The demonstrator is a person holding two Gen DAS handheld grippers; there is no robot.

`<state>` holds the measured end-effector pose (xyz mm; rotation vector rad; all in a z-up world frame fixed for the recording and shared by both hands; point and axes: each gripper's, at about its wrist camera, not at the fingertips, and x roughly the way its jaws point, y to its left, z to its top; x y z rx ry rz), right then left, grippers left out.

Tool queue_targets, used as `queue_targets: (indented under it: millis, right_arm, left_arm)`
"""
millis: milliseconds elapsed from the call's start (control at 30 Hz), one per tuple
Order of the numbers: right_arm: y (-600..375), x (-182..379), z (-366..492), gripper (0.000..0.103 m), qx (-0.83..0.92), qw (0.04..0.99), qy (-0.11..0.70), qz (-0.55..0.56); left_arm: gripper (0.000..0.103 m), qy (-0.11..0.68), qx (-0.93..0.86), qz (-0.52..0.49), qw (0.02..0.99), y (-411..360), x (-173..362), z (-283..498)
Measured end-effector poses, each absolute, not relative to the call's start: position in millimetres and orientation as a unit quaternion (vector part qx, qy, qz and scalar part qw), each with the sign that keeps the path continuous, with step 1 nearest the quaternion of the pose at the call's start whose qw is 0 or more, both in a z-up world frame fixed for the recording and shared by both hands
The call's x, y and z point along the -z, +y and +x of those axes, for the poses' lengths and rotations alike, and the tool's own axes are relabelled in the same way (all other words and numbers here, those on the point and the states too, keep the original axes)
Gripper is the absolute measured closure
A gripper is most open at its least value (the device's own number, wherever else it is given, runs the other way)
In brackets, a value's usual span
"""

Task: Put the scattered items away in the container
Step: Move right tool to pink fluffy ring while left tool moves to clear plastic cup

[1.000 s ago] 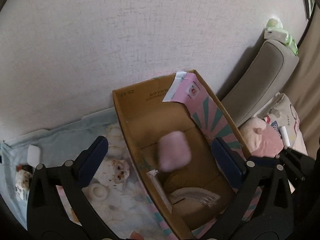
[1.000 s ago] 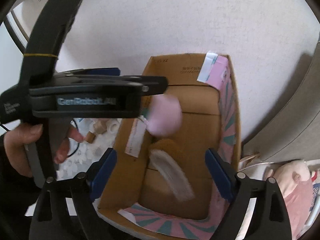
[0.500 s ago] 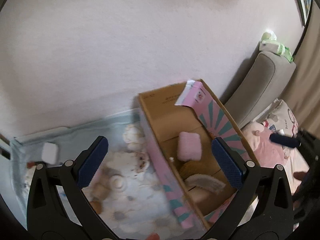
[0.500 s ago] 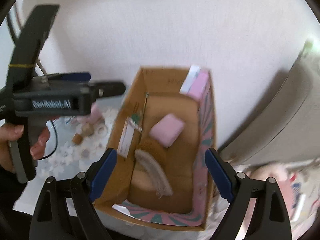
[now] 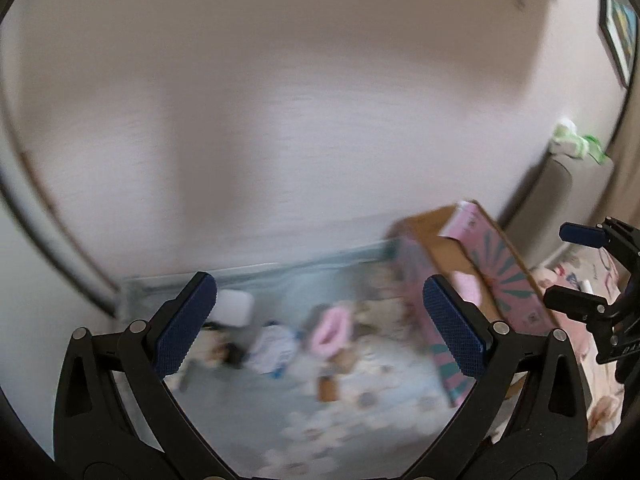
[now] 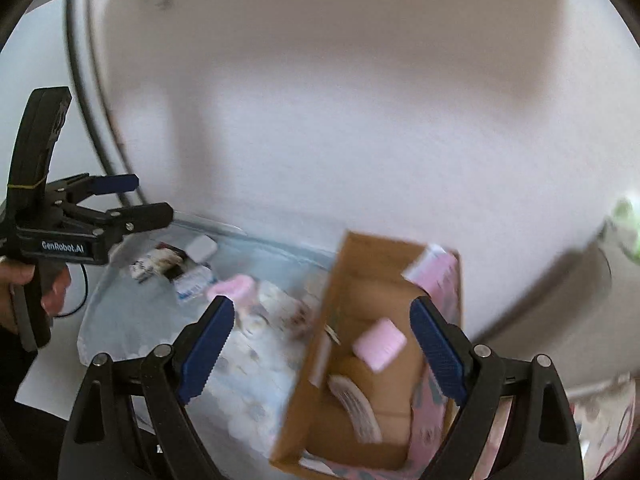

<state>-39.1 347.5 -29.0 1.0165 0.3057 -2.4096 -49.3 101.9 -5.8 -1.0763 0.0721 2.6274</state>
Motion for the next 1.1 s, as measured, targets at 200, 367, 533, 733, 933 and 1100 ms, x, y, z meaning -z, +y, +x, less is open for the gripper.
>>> queue_targets:
  millis: [200,367,533,733,933,1100]
  right_arm:
    - [286,37,-47,0.015,0.858,0.305,0.123,0.395]
    - [243,56,-46,0.015,0.833,0.335,0.122,0.422]
    - [209,90,-55,0.015,0.808,0.339,0.134,0.464]
    - [189,137,-81,0.016,0.778,0.341,0.159,0.503]
    - [174,192,-104,0.016,0.768,0.328,0.188,0.518]
    - [172,215,-114,0.016,0.76,0.329,0.191,0.527]
  left_arm:
    - [0.0,0.002,-0.919,-0.382,0.098,21,14,-41]
    - [0.0,-0.008,-0.912,-0.404,0.078,-25,45,-29]
    - [0.0,-0.002,-0.901,-0.417,0.117,-34,87,-15]
    - [0.002,0.025,-0.885,-0.438,0.157,-21,151,-22]
    - [0.02,0.034,-0.865,-0.471,0.169,-10,209,-39]
    - [0.029,0.053,-0.866,-0.465,0.175,-6,224,-46]
